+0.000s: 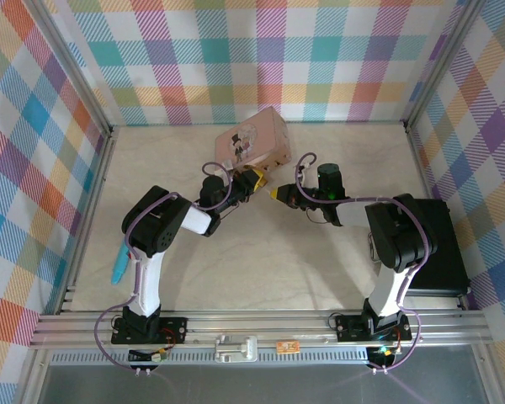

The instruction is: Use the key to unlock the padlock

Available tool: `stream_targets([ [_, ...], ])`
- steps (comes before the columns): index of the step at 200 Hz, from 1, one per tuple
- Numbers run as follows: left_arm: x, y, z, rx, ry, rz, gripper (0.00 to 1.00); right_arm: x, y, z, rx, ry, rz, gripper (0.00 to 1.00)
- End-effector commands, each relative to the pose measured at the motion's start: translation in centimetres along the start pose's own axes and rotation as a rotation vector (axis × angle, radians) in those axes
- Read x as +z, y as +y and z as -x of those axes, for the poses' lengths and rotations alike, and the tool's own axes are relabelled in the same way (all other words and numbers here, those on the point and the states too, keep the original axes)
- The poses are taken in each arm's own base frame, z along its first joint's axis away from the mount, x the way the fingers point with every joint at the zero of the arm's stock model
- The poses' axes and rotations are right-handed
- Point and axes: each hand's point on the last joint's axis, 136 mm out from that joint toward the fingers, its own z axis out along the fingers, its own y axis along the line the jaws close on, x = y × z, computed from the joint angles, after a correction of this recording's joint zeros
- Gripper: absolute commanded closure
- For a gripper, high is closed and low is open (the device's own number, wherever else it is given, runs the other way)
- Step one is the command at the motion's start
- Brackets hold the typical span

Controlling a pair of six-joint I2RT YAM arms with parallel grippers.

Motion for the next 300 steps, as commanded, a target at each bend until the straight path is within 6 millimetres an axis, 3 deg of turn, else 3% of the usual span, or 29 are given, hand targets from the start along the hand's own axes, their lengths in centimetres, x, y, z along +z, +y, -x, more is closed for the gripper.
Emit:
stream_targets([
  [1,0.5,0.2,-0.9,-0.049,0.046,-0.006,1.00,-0.1,0.4,-0.1,-0.027,0.001,0.006,1.00],
  [82,0.2,0.1,-1.4,-0.051,0.059,-0.011,1.00,0.5,0.5,1.5,-0.043,-0.036,0.011,1.00],
  [124,0.7,-0.2,-1.4,-0.046,0.060,-0.009,1.00,0.9,2.2,3.0,-0.077,-0.058,0.078,1.00],
  [156,0.8,-0.9,-1.8,-0.049,0.061,-0.028,1.00,1.5,2.3,3.2,-0.068,-0.014,0.070,1.00],
  [183,1.1,-1.3,-2.8,-0.057,0.090,-0.038,1.00,1.7,3.0,3.9,-0.054,-0.009,0.095,1.00],
  [221,1.3,-2.6,-4.7,-0.092,0.162,-0.079,1.00,2.1,1.2,4.9,0.107,-0.057,0.020,1.00],
  [276,1.3,-4.1,-6.2,-0.097,0.225,-0.093,1.00,1.9,-0.9,6.2,0.117,-0.175,-0.060,1.00],
  [300,1.2,-4.4,-6.9,-0.092,0.230,-0.085,1.00,2.2,-0.7,6.9,0.148,-0.229,-0.055,1.00],
])
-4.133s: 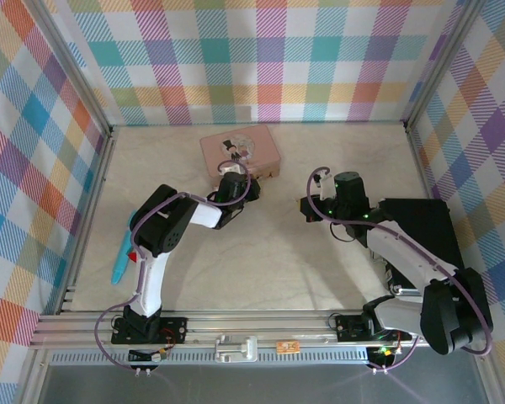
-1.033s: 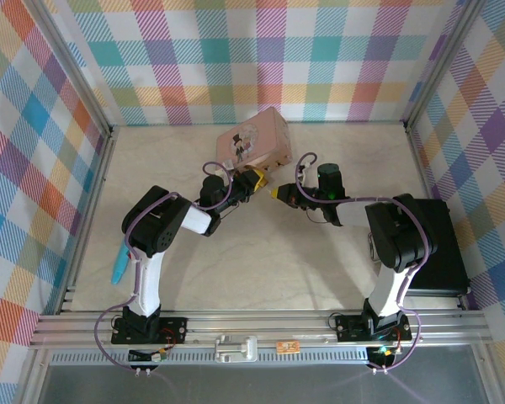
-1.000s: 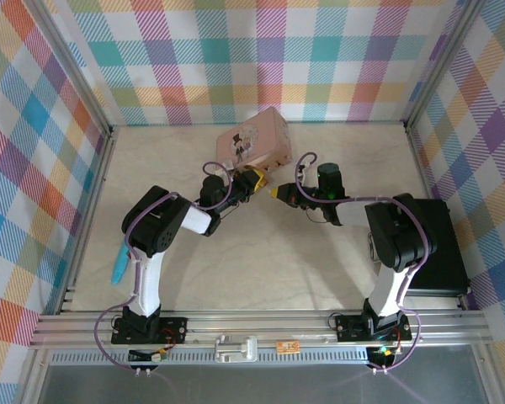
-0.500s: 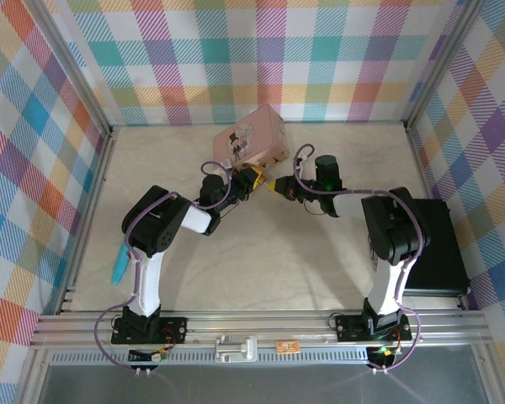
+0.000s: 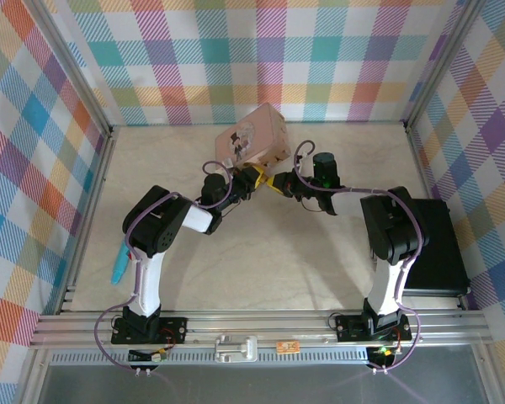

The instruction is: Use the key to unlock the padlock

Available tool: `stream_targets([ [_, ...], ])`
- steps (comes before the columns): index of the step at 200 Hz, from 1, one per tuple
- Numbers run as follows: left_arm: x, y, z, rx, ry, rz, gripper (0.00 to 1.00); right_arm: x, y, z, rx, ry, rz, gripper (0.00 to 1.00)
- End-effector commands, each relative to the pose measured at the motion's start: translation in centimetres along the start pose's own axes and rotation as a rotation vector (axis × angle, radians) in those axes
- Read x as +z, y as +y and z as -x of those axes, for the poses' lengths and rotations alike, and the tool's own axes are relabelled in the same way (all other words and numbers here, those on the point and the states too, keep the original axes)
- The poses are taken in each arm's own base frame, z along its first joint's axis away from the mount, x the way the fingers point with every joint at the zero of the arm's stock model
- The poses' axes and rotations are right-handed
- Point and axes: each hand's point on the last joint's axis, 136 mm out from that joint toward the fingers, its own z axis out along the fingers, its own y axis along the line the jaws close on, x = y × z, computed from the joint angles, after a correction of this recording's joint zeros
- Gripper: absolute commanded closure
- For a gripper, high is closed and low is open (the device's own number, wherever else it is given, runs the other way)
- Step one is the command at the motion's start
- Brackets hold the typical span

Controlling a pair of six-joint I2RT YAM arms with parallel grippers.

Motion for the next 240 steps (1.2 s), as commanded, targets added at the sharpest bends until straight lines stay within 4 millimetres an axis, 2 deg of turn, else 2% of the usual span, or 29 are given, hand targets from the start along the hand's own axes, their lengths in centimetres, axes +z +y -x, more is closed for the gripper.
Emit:
stream_targets([
  [1,0.3,-3.2,-7.5,-0.021,0.256,-0.071,1.00,0.6,-0.7,3.2,0.003,-0.184,-0.041,1.00],
  [28,0.1,-3.4,-7.4,-0.015,0.234,-0.075,1.00,0.7,-2.5,2.8,0.243,-0.223,-0.077,1.00],
  [46,0.1,-3.3,-7.1,-0.013,0.235,-0.083,1.00,0.7,-2.0,2.6,0.320,-0.165,-0.001,1.00],
  [69,0.0,-3.8,-6.7,-0.002,0.245,-0.089,1.00,0.2,-0.9,2.4,0.220,-0.117,0.067,1.00],
  [91,-0.5,-3.0,-5.7,0.008,0.210,-0.024,1.00,-0.3,-1.4,1.8,0.114,-0.116,0.017,1.00],
  [121,-0.5,-1.7,-2.7,0.056,0.093,0.084,1.00,-1.8,-1.5,1.0,0.062,-0.144,-0.034,0.71],
  [132,-0.4,-0.6,-1.7,0.072,0.045,0.147,1.00,-2.3,-1.9,0.7,0.050,-0.154,-0.064,0.66],
  [154,0.0,-0.3,-0.4,0.080,-0.023,0.171,1.00,-3.4,-2.3,0.2,0.016,-0.183,-0.103,0.62],
  [166,0.3,-0.5,-0.1,0.077,-0.036,0.155,1.00,-3.8,-3.0,-0.6,0.023,-0.174,-0.139,0.61],
  [204,0.8,-0.9,-0.4,0.081,-0.031,0.127,1.00,-4.1,-2.8,-1.9,0.038,-0.150,-0.137,0.63],
  [225,0.9,-1.1,-0.7,0.060,-0.044,0.086,1.00,-4.5,-3.3,-2.9,0.067,-0.180,-0.150,0.58],
  [240,0.9,-0.9,-0.8,0.046,-0.054,0.075,1.00,-4.3,-2.4,-2.8,0.061,-0.212,-0.103,0.56],
])
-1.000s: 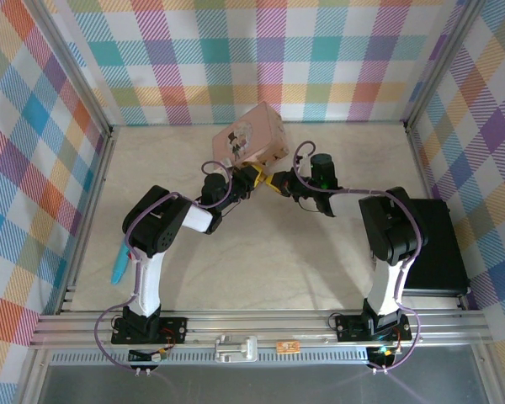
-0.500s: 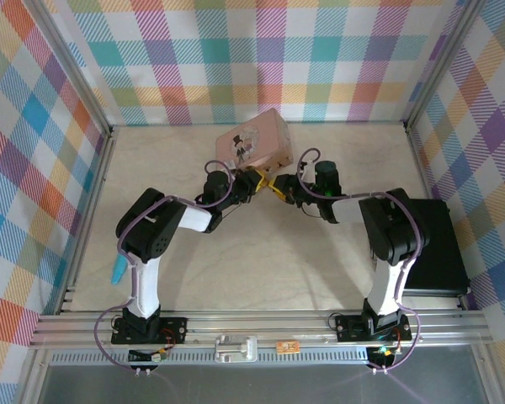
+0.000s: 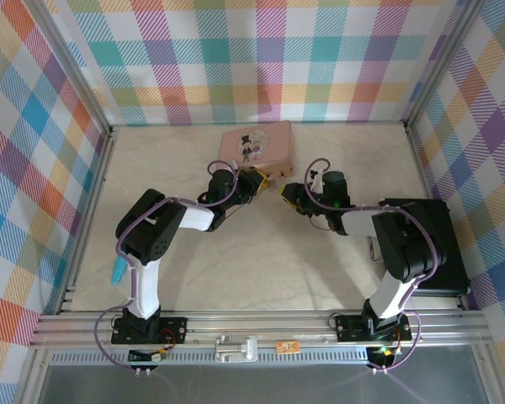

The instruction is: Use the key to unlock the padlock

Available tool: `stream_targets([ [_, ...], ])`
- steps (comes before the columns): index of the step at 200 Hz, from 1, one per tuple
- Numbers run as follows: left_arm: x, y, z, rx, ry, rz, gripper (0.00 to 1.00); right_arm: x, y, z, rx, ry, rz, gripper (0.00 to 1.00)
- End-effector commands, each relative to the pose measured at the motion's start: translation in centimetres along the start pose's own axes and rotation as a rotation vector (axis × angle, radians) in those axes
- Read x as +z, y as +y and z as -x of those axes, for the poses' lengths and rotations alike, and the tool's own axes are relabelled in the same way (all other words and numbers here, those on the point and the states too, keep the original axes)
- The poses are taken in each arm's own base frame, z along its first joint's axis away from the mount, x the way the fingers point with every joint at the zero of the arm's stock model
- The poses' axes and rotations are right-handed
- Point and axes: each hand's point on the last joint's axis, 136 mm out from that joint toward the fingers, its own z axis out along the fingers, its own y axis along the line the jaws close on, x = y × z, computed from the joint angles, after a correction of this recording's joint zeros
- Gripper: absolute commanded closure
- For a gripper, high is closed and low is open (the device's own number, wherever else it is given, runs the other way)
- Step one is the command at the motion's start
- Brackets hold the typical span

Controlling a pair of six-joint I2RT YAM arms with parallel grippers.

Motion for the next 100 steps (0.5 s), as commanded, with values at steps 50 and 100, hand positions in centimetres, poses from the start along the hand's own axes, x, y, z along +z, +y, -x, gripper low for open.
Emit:
stream_targets([
  [50,0.7,-3.4,-1.0,-0.024,0.004,-0.140,1.00,1.3,3.3,-0.7,-0.009,-0.044,0.126,0.58],
  [100,0.6,-3.6,-1.7,-0.024,0.023,-0.148,1.00,1.8,2.6,-0.4,0.017,-0.075,0.166,0.73],
])
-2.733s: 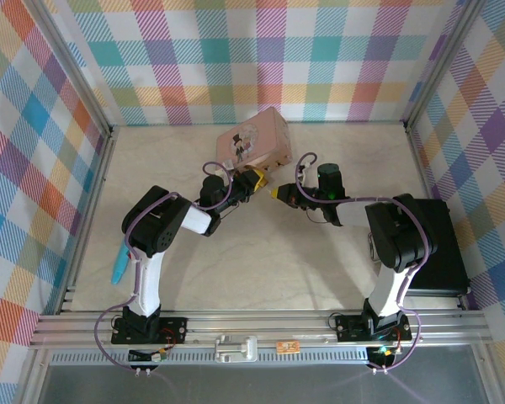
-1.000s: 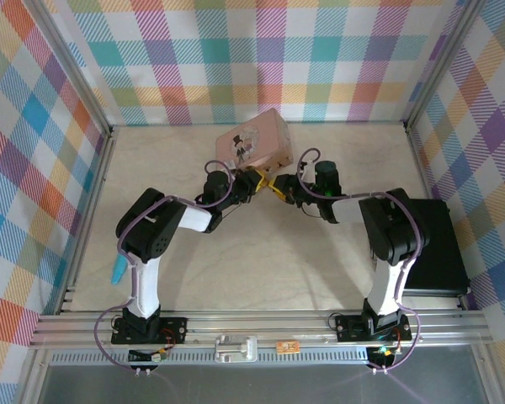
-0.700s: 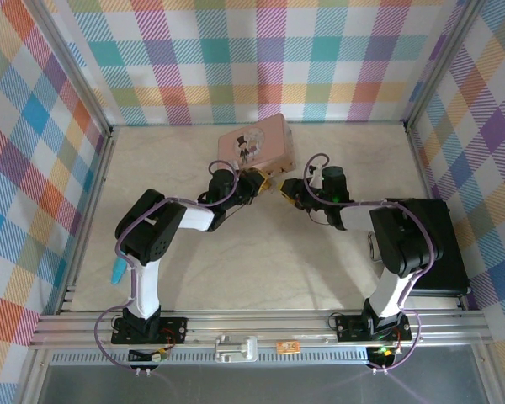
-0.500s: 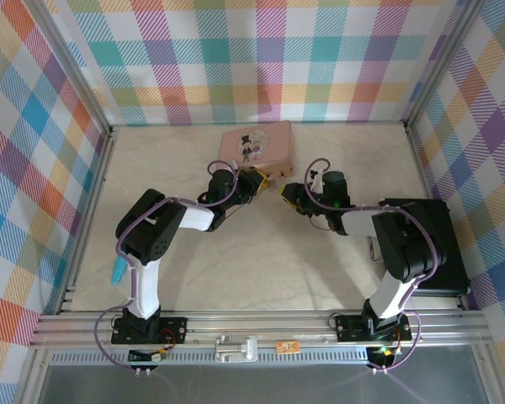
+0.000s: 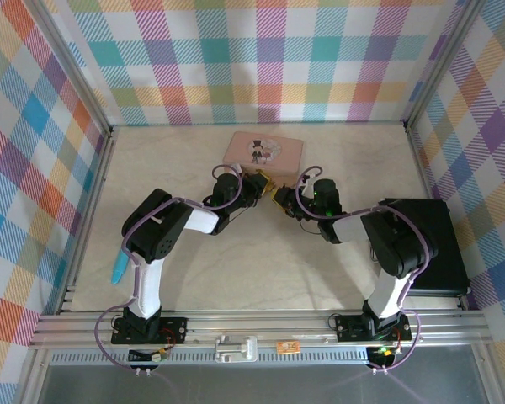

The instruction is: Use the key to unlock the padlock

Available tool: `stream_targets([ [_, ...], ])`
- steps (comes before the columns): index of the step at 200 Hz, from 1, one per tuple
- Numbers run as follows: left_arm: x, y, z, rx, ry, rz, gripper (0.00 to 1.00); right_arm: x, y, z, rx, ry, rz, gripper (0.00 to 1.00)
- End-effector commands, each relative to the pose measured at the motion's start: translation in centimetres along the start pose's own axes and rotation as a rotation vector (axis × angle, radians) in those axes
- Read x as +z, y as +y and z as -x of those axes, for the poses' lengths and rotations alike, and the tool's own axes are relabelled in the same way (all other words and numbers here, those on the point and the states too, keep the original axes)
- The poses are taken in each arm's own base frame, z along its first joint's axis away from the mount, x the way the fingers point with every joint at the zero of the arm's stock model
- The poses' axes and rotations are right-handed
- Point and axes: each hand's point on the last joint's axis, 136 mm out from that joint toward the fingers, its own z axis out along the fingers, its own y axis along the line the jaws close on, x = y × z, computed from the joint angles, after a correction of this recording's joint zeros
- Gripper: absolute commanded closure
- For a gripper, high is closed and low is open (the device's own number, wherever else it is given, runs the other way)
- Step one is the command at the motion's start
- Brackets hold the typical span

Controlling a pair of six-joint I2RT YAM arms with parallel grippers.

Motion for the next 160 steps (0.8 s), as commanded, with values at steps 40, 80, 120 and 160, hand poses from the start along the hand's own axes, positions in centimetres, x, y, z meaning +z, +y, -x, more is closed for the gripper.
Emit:
stream_targets([
  [40,-0.4,-3.5,-0.4,0.014,0.007,-0.134,1.00,-0.1,0.5,1.8,-0.013,-0.108,0.059,0.67],
  [80,-0.2,-2.7,-0.5,-0.006,0.012,-0.131,1.00,-0.3,0.5,2.0,-0.015,-0.125,0.046,0.69],
  [120,-0.1,-2.6,-0.7,-0.010,0.023,-0.133,1.00,0.0,0.4,2.3,-0.012,-0.126,0.038,0.83],
  [160,-0.5,-2.2,-0.9,-0.016,0.030,-0.128,1.00,0.1,0.7,2.8,-0.010,-0.143,0.048,0.88],
])
